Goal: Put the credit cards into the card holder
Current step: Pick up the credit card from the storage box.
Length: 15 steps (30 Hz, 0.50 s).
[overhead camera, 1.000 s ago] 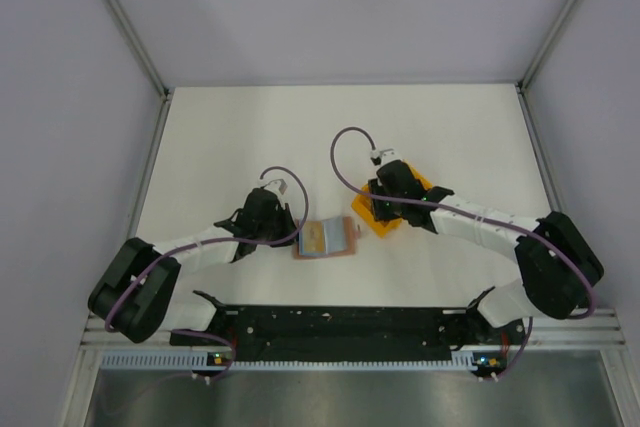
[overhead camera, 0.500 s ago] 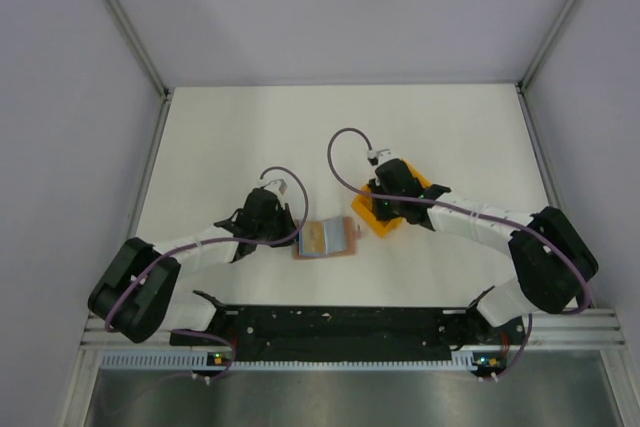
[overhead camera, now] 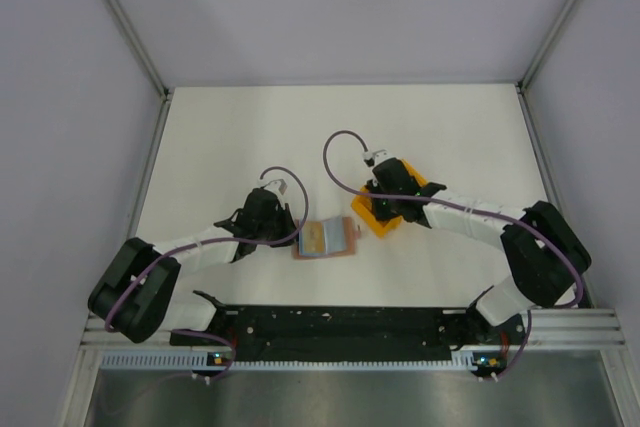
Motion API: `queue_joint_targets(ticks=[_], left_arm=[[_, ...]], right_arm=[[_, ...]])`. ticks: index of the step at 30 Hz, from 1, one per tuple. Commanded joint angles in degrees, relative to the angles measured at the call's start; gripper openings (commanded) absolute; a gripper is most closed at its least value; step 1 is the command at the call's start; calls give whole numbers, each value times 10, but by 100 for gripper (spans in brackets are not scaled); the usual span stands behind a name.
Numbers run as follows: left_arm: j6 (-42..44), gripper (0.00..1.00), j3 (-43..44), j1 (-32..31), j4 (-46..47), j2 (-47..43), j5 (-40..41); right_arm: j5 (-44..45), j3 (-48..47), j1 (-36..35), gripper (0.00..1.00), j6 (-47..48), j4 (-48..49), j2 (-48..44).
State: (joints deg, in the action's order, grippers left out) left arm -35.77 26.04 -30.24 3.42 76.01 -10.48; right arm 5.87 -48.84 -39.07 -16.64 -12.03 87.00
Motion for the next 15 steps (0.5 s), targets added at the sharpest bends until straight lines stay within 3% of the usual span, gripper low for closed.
queue_joint_targets(ticks=[1, 4, 6, 15], left_arm=[[16, 0, 3, -1, -12, 2, 4], [16, 0, 3, 0, -11, 3, 4], [16, 0, 3, -1, -11, 2, 4], [16, 0, 3, -1, -11, 3, 5]], right_arm=[[-9, -20, 7, 12, 8, -9, 12], [-9, -20, 7, 10, 9, -10, 9], [-8, -20, 7, 0, 11, -10, 3], [-24, -35, 7, 0, 21, -22, -60]])
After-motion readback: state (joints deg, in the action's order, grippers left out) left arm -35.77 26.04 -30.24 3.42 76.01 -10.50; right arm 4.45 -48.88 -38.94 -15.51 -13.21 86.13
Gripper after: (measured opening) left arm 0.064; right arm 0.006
